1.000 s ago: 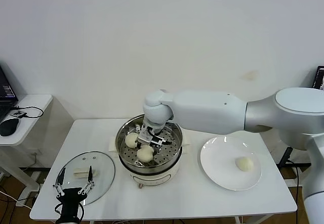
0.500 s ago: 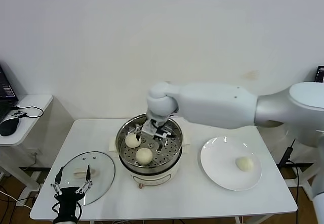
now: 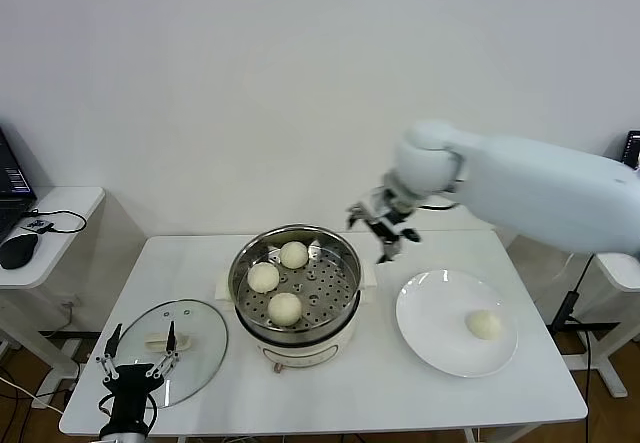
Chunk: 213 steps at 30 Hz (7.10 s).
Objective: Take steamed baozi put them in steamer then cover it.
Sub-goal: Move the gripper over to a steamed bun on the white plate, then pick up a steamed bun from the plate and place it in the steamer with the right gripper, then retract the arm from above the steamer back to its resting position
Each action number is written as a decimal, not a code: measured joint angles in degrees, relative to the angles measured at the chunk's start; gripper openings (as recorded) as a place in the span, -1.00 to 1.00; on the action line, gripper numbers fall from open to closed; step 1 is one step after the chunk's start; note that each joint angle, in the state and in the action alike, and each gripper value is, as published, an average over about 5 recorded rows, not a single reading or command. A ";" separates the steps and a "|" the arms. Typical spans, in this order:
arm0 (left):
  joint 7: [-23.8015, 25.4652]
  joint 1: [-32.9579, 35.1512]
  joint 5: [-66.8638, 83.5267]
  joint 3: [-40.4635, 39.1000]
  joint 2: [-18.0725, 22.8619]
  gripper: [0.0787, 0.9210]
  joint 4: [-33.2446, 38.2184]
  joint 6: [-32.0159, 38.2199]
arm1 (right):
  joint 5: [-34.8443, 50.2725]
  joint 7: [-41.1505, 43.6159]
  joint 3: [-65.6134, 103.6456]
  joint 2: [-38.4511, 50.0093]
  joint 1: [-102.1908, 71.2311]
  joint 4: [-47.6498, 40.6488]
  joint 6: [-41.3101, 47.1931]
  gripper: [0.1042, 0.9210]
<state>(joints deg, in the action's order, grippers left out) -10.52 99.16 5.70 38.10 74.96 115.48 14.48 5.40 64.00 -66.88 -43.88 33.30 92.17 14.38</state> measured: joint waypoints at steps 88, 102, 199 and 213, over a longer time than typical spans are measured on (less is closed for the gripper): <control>-0.20 1.08 -1.35 0.05 0.50 0.77 -0.75 -0.01 | -16.01 -0.02 28.23 12.88 -38.02 -12.83 3.63 0.16; -0.18 0.30 -1.06 -0.69 0.21 0.77 -0.43 -0.03 | 0.62 -0.61 9.93 6.48 -9.13 -5.94 9.97 0.17; -5.00 -0.75 -15.20 0.22 -0.33 0.77 -3.25 -3.13 | 7.59 -51.46 96.98 -23.22 -106.30 16.43 -13.58 0.76; 0.01 4.15 -46.85 8.19 -5.30 0.77 -4.17 -2.58 | 8.25 -52.07 110.83 -32.74 -122.26 21.14 -12.38 0.76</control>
<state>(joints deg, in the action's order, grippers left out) -10.51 103.31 -41.15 46.28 69.66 111.32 11.89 13.65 11.93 43.95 -76.62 -88.96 113.31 2.00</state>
